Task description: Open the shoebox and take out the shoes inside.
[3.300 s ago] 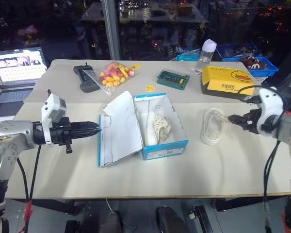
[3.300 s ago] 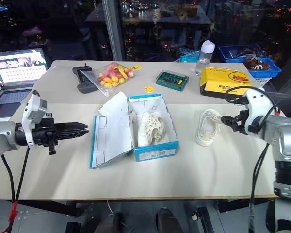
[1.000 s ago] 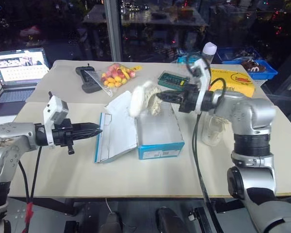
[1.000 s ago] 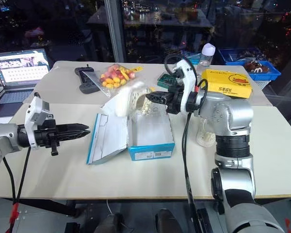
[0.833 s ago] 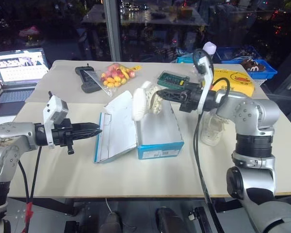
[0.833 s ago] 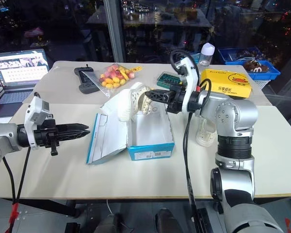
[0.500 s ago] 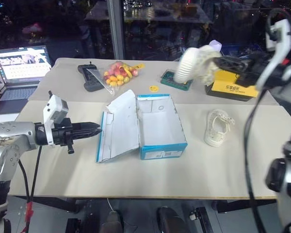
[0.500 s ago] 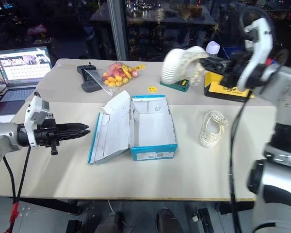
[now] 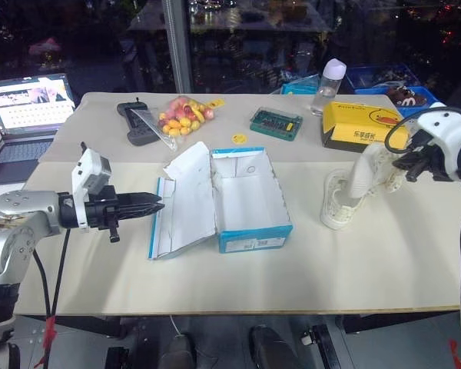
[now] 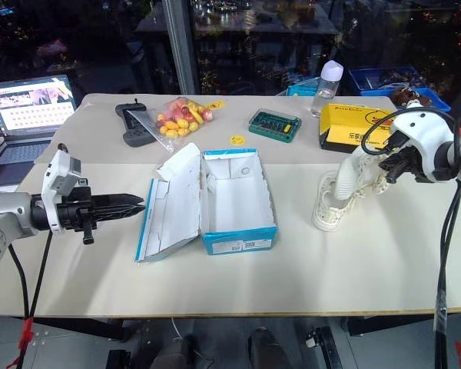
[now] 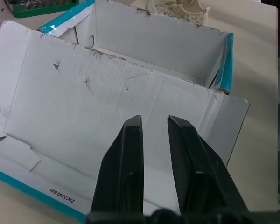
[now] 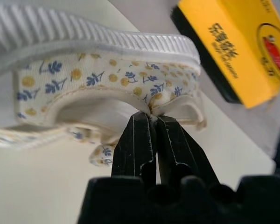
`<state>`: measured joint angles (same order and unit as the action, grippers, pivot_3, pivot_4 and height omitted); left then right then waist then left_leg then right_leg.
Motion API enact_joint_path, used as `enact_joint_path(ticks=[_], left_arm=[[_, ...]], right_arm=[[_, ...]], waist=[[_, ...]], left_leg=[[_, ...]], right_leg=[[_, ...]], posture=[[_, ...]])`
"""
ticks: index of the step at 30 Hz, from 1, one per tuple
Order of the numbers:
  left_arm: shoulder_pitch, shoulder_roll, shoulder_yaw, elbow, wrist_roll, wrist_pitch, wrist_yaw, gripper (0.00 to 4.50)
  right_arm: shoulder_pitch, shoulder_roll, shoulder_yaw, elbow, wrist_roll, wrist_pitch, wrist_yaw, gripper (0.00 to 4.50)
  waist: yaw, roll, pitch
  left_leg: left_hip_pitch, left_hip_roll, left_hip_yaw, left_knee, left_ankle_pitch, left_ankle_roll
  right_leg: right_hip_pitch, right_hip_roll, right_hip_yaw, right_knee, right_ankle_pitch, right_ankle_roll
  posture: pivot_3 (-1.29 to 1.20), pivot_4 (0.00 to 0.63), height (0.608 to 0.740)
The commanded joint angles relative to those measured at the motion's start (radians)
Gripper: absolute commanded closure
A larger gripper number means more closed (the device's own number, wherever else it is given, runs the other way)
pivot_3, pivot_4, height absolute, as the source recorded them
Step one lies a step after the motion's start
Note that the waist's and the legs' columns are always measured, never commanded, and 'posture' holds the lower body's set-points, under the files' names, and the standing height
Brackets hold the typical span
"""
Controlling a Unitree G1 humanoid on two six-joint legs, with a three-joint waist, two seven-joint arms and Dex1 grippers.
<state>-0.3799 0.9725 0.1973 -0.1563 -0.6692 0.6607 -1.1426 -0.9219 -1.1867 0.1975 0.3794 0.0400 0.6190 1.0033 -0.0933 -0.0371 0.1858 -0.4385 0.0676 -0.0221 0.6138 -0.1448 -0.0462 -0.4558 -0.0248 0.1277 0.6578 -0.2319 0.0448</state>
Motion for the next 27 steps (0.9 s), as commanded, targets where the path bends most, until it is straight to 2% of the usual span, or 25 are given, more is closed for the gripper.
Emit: enact_joint_path(ticks=[1, 9, 19, 23, 25, 27], left_arm=[[-0.008, 0.006, 0.016, -0.011, -0.003, -0.001, -0.003, 3.59], [-0.003, 0.009, 0.019, -0.011, -0.001, -0.002, -0.007, 3.59], [-0.006, 0.006, 0.017, -0.013, -0.003, 0.001, -0.003, 3.59], [-0.006, 0.007, 0.019, -0.015, -0.005, 0.005, -0.001, 3.59], [-0.007, 0.008, 0.019, -0.015, -0.005, 0.006, -0.001, 3.59], [-0.005, 0.008, 0.020, -0.017, -0.005, 0.007, 0.000, 3.59]], right_arm=[[-0.093, -0.037, -0.019, 0.091, -0.073, -0.079, 0.014, 4.48], [-0.163, -0.045, 0.022, 0.208, -0.191, -0.203, 0.095, 4.48], [0.018, -0.004, 0.074, 0.072, -0.270, -0.221, 0.191, 4.48], [0.047, 0.048, 0.095, 0.048, -0.306, -0.207, 0.163, 4.48], [0.038, 0.077, 0.081, 0.052, -0.308, -0.183, 0.144, 3.71], [0.028, 0.090, 0.068, 0.046, -0.309, -0.164, 0.137, 3.16]], waist=[[0.000, 0.001, 0.000], [-0.004, 0.001, 0.000], [-0.004, 0.002, 0.001], [-0.007, 0.003, 0.002], [-0.007, 0.003, 0.002], [-0.006, 0.003, 0.002]], left_leg=[[0.000, 0.000, 0.000, 0.000, 0.000, 0.000], [0.000, 0.000, 0.000, 0.000, 0.000, 0.000], [0.000, -0.001, 0.000, 0.003, 0.000, 0.000], [0.002, -0.001, 0.000, 0.003, 0.001, -0.001], [0.003, 0.000, -0.001, 0.003, 0.001, -0.001], [0.003, -0.001, -0.001, 0.003, 0.001, -0.001]], right_leg=[[0.000, 0.000, 0.000, 0.000, 0.000, 0.000], [0.000, 0.000, 0.000, 0.000, 0.000, 0.000], [0.000, 0.000, 0.000, 0.005, 0.000, 0.000], [0.000, 0.000, 0.001, 0.007, 0.001, 0.001], [0.001, 0.001, 0.001, 0.007, 0.001, 0.000], [0.001, 0.001, 0.001, 0.007, 0.001, 0.001]], posture=[[0.00, 0.150, 0.740], [0.00, 0.150, 0.740], [0.00, 0.150, 0.740], [0.00, 0.150, 0.740], [0.00, 0.150, 0.740], [0.00, 0.150, 0.740]])
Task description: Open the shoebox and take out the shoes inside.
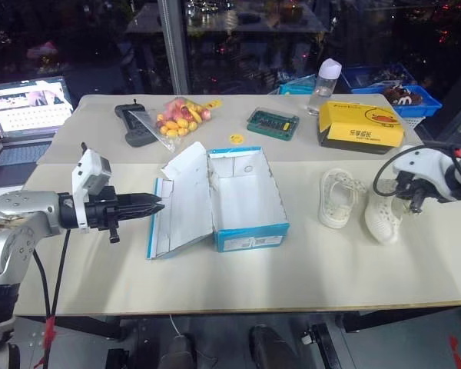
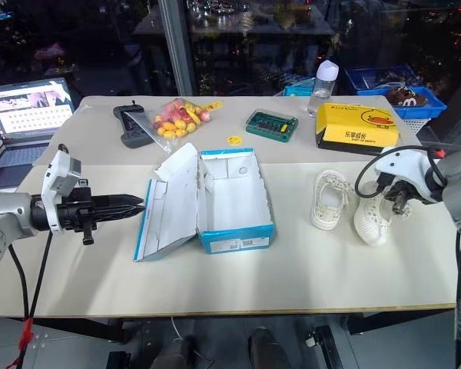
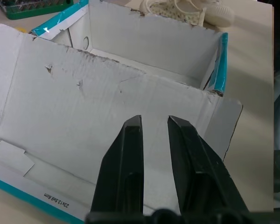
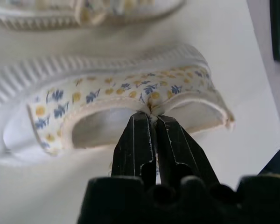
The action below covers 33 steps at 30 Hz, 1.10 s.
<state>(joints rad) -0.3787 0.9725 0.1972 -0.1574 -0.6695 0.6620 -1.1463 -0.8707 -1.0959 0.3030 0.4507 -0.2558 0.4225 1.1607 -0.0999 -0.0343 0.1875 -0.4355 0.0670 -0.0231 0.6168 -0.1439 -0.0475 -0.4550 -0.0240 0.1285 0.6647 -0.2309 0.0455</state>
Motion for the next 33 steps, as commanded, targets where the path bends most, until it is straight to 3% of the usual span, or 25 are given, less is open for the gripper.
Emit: enact_joint_path(ticks=[1, 7, 12, 15, 19, 26, 33], left_arm=[[-0.006, 0.009, 0.021, -0.017, -0.006, 0.007, 0.004, 3.59], [-0.011, 0.006, 0.016, -0.009, 0.000, 0.001, 0.005, 3.59], [-0.008, 0.001, 0.013, -0.004, 0.008, -0.011, 0.004, 3.59], [-0.009, -0.003, 0.013, -0.001, 0.005, -0.012, 0.003, 3.59], [-0.016, -0.006, 0.008, 0.002, 0.002, -0.016, -0.007, 3.59], [-0.036, 0.009, 0.030, -0.004, -0.013, -0.009, -0.021, 3.59], [-0.030, 0.014, 0.077, -0.058, -0.059, 0.034, -0.001, 3.59]], right_arm=[[-0.026, 0.003, -0.044, -0.033, -0.010, 0.039, -0.022, 2.86], [-0.060, -0.012, -0.071, -0.052, -0.008, 0.074, -0.030, 0.82], [-0.068, -0.081, -0.126, -0.101, 0.036, 0.086, 0.040, 0.82], [-0.022, -0.126, -0.211, -0.214, 0.140, 0.137, 0.125, 0.82], [0.029, -0.084, -0.352, -0.372, 0.329, 0.305, 0.168, 0.82], [0.162, 0.075, -0.541, -0.581, 0.531, 0.555, 0.023, 0.82], [0.303, 0.170, -0.623, -0.708, 0.610, 0.683, -0.143, 0.82]], waist=[[0.002, 0.000, 0.000], [0.004, 0.000, 0.000], [0.005, 0.000, 0.000], [0.005, 0.001, 0.000], [-0.001, 0.000, 0.000], [0.003, 0.000, 0.000], [0.006, -0.001, 0.000]], left_leg=[[0.000, 0.000, 0.000, 0.000, 0.000, 0.000], [-0.001, 0.000, 0.000, 0.000, 0.000, 0.000], [-0.001, 0.000, 0.000, 0.000, 0.000, 0.000], [-0.001, 0.000, 0.000, 0.000, 0.000, 0.000], [0.000, 0.000, 0.000, 0.000, 0.000, 0.000], [0.005, 0.000, -0.001, 0.002, 0.000, 0.000], [0.005, 0.000, -0.002, 0.004, 0.000, 0.000]], right_leg=[[0.000, 0.000, 0.000, 0.000, 0.000, 0.000], [0.000, 0.000, 0.000, -0.001, 0.000, 0.000], [0.000, 0.000, 0.000, 0.000, 0.000, 0.000], [0.000, 0.000, 0.000, 0.000, 0.000, 0.000], [0.000, 0.000, 0.000, 0.000, 0.000, 0.000], [0.008, 0.001, -0.001, 0.000, 0.000, 0.000], [0.011, 0.000, -0.002, -0.001, -0.001, 0.001]], posture=[[0.00, 0.150, 0.740], [0.00, 0.150, 0.740], [0.00, 0.150, 0.740], [0.00, 0.150, 0.740], [0.00, 0.150, 0.740], [0.00, 0.150, 0.740], [0.00, 0.150, 0.740]])
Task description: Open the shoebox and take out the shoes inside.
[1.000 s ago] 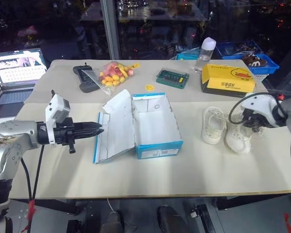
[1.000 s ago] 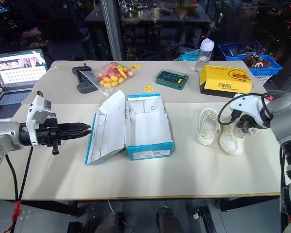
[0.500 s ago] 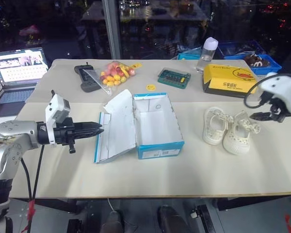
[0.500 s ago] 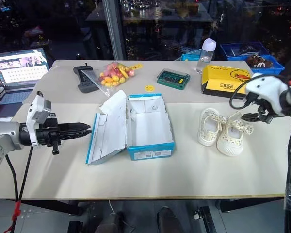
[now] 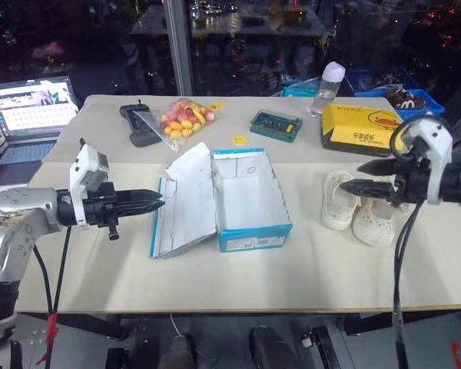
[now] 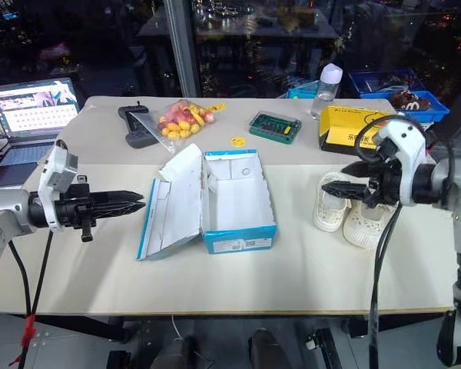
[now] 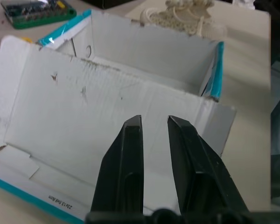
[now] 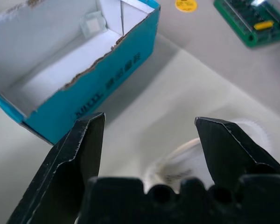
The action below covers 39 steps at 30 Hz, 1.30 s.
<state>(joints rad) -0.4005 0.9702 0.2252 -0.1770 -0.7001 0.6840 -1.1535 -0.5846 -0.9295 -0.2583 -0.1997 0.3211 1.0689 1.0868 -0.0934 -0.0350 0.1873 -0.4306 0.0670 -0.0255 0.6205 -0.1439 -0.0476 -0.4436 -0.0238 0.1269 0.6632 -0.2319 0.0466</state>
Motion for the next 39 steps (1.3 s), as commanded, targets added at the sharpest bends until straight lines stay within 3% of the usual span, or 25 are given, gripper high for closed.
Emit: enact_joint_path(ticks=[1, 6, 8, 14, 21, 26, 28, 39], left_arm=[[0.018, 0.012, 0.071, -0.045, -0.030, 0.011, 0.021, 3.59], [0.098, -0.020, 0.159, -0.089, -0.061, 0.039, 0.104, 3.59], [0.115, -0.074, 0.208, -0.045, -0.032, 0.018, 0.210, 3.59], [0.130, -0.343, 0.285, -0.019, 0.178, -0.078, 0.736, 3.59], [0.195, -0.549, 0.396, 0.023, 0.302, -0.221, 1.050, 3.59], [0.263, -0.576, 0.389, 0.072, 0.362, -0.330, 1.071, 3.59], [0.263, -0.585, 0.374, 0.094, 0.366, -0.357, 1.067, 3.59], [0.230, -0.586, 0.326, 0.152, 0.346, -0.409, 1.022, 3.59]], right_arm=[[0.041, 0.035, -0.079, -0.081, 0.044, 0.066, -0.105, 0.82], [0.139, 0.133, -0.143, -0.142, 0.061, 0.098, -0.264, 0.82], [0.153, 0.174, -0.161, -0.160, 0.069, 0.103, -0.319, 0.82], [0.187, 0.299, -0.168, -0.217, 0.034, 0.022, -0.508, 0.82], [0.335, 0.414, -0.158, -0.254, -0.064, -0.159, -0.701, 0.82], [0.467, 0.451, -0.128, -0.267, -0.160, -0.326, -0.787, 0.82], [0.481, 0.465, -0.124, -0.241, -0.164, -0.366, -0.804, 0.82], [0.511, 0.459, -0.127, -0.208, -0.167, -0.434, -0.824, 0.82]], waist=[[0.000, 0.000, 0.000], [-0.004, 0.000, 0.000], [-0.003, 0.000, 0.000], [-0.001, -0.003, -0.002], [0.006, -0.010, -0.006], [0.008, -0.011, -0.006], [0.012, -0.014, -0.008], [0.022, -0.014, -0.009]], left_leg=[[0.000, 0.000, 0.000, 0.001, 0.000, 0.000], [0.003, 0.000, 0.000, 0.003, 0.000, 0.000], [0.004, 0.000, 0.000, 0.004, 0.000, 0.000], [0.007, 0.000, 0.000, 0.004, 0.000, 0.000], [0.006, 0.000, -0.001, 0.003, -0.001, 0.000], [0.006, 0.000, 0.000, 0.003, -0.001, 0.000], [0.007, 0.000, 0.000, 0.003, -0.001, 0.000], [0.009, 0.000, 0.000, 0.003, -0.004, -0.005]], right_leg=[[0.000, 0.000, 0.000, 0.000, 0.000, 0.000], [0.004, 0.000, 0.000, 0.000, -0.003, -0.005], [0.005, 0.000, 0.000, 0.000, -0.003, -0.005], [0.009, 0.000, 0.000, -0.001, -0.002, -0.003], [0.009, 0.000, 0.000, -0.004, 0.002, 0.003], [0.009, 0.000, 0.001, -0.004, 0.002, 0.003], [0.010, 0.000, 0.000, -0.005, -0.001, -0.004], [0.019, -0.001, 0.000, -0.017, 0.000, -0.005]], posture=[[0.00, 0.150, 0.740], [0.00, 0.150, 0.740], [0.00, 0.150, 0.740], [0.00, 0.150, 0.740], [0.00, 0.150, 0.740], [0.00, 0.150, 0.740], [0.00, 0.150, 0.740], [0.00, 0.150, 0.740]])
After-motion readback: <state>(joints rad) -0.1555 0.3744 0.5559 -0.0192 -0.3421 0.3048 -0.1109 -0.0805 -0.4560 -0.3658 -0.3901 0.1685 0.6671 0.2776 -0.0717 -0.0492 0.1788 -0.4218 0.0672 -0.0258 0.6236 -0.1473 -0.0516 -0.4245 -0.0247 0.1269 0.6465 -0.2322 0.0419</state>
